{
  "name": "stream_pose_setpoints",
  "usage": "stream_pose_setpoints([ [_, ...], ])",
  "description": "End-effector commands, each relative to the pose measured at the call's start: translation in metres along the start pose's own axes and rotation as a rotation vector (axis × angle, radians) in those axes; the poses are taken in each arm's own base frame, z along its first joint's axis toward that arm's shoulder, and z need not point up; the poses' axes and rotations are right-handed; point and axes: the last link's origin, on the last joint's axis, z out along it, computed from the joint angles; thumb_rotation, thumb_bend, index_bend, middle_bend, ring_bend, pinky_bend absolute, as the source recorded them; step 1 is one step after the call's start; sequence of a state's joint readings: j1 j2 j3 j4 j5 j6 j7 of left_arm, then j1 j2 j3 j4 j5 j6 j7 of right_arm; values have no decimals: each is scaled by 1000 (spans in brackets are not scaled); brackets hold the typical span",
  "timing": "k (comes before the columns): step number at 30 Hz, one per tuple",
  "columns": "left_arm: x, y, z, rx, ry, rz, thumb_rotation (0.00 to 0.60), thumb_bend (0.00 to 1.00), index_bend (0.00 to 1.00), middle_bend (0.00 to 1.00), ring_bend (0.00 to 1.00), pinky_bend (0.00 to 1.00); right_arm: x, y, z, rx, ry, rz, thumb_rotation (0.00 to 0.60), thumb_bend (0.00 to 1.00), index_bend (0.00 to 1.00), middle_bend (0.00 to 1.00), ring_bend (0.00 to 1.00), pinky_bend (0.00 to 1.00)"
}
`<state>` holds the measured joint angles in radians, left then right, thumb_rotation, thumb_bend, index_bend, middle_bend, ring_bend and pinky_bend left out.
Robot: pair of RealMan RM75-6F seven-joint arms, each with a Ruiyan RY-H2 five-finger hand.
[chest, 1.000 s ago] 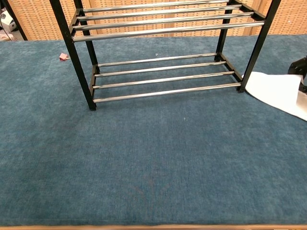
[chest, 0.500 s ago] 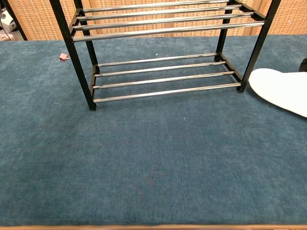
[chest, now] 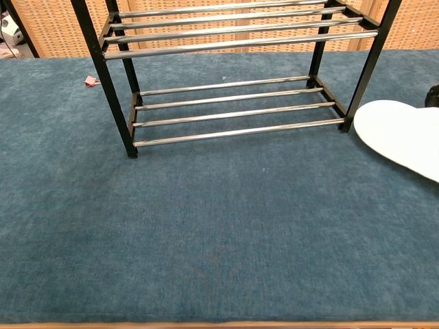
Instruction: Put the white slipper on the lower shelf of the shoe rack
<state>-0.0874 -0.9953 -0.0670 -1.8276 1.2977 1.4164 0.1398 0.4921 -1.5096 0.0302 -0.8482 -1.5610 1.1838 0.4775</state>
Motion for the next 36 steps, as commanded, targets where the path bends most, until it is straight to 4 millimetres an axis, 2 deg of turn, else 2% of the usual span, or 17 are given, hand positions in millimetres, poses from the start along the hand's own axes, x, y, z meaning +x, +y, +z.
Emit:
stream_pose_setpoints([
  [1, 0, 0, 0, -1, 1, 0, 600, 0, 0, 0, 0, 0, 4, -14, -6, 71, -8, -1, 600, 612, 550, 540, 443, 574],
  [9, 0, 0, 0, -3, -1, -3, 600, 0, 0, 0, 0, 0, 6, -55, 0, 214, -14, 14, 600, 612, 551, 542, 443, 575],
  [20, 2, -1, 0, -2, 2, -13, 600, 0, 0, 0, 0, 0, 4, -100, 12, 325, -2, 71, 600, 611, 555, 551, 448, 575],
  [36, 1, -1, -2, -9, -3, -11, 600, 0, 0, 0, 0, 0, -4, -146, 30, 291, 29, 83, 600, 612, 560, 561, 459, 603],
])
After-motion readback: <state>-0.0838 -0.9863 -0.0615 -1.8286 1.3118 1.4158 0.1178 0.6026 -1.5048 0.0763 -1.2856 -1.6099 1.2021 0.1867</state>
